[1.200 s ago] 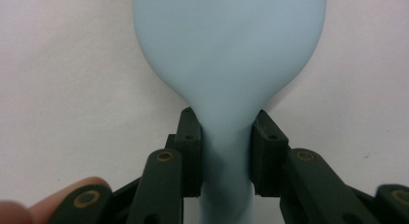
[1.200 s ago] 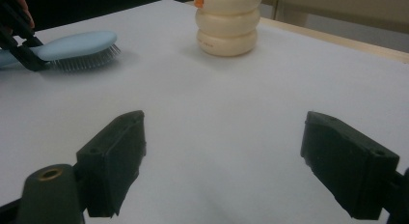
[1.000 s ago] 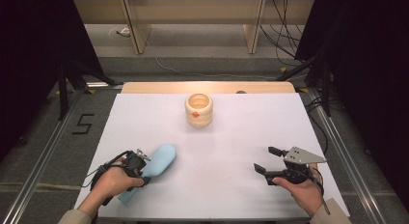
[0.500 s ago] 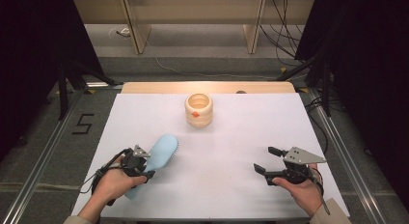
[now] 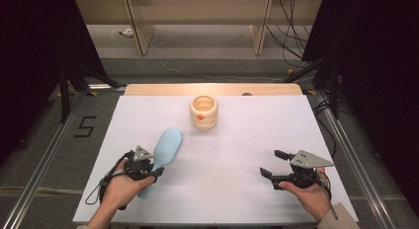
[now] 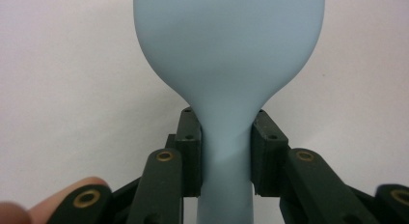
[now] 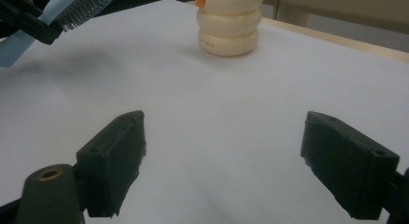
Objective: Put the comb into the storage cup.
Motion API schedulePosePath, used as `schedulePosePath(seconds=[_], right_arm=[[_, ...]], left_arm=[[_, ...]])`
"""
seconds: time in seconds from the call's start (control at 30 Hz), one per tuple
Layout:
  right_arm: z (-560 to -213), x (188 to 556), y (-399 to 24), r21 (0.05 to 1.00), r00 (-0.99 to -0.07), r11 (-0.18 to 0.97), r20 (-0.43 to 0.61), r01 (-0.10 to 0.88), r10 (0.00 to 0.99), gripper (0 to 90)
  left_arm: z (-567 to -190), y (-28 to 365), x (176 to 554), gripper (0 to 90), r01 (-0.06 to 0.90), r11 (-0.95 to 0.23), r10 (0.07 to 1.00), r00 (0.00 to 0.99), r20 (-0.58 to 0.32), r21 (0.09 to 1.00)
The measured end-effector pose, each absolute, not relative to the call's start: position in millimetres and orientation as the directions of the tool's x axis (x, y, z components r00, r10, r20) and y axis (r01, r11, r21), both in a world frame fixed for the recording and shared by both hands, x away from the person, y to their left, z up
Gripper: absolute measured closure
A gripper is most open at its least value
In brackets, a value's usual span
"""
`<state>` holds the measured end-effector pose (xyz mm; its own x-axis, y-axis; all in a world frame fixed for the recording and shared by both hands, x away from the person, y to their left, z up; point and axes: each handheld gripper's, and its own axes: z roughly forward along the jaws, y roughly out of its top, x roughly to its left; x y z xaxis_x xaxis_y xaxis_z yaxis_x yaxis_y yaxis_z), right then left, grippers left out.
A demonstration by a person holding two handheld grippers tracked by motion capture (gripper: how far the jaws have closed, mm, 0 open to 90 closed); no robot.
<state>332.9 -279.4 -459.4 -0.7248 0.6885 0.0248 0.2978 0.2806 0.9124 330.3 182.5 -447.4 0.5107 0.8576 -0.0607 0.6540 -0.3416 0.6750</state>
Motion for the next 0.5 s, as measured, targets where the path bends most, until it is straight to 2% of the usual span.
schedulePosePath(seconds=[0.5], right_arm=[[-459.5,332.8,-278.9,0.913,-0.726,0.280,0.025,0.296,0.687,16.8]], left_arm=[[-450.4,179.1,329.2,69.4,0.620,-0.279,0.873,0.483,-0.076,0.734]])
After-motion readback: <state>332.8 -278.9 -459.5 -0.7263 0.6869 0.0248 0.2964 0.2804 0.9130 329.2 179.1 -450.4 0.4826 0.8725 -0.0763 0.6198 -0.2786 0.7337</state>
